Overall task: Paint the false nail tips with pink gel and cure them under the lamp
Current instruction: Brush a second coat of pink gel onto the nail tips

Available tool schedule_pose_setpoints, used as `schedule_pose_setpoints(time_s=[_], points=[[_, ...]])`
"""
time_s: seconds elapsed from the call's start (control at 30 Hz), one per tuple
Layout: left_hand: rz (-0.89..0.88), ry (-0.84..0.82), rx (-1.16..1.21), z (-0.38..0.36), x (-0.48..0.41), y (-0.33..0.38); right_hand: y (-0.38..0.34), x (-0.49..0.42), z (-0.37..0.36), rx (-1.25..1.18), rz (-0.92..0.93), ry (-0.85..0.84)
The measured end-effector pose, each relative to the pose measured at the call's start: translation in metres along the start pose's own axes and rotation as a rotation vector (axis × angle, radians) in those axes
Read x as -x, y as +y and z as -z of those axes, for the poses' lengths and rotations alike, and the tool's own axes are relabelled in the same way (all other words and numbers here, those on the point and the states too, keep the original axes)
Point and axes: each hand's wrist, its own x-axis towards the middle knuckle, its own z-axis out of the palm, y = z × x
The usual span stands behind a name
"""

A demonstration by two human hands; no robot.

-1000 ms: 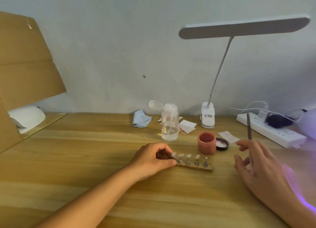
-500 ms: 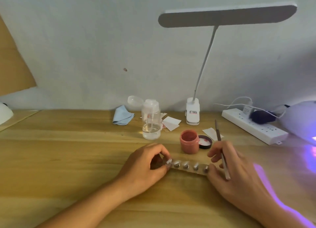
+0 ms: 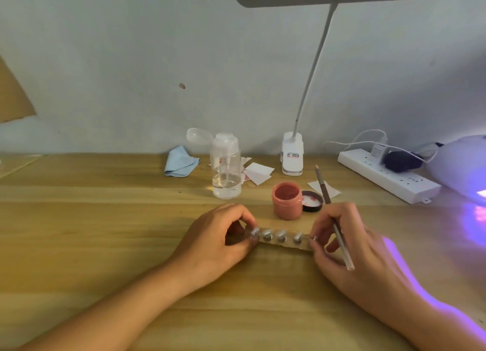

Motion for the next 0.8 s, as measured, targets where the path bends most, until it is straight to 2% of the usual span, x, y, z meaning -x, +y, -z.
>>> schedule_pose_setpoints(time_s=[0.07,0.43,0.8], points=[[0.016,-0.008,0.013,0.0008,0.0001,0.0002,0.0004,0.0001,-0.0013,-0.014,-0.005,0.004],[0.066,-0.033,0.044,0.0027,0.0007,0.0039,-0.0023,-0.0005,-0.0022,0.234,0.042,-0.002],[0.13,-0.009,0.012,0.0045,-0.001,0.0044,-0.0086,0.0014,-0.0032,0.154,0.021,-0.038]])
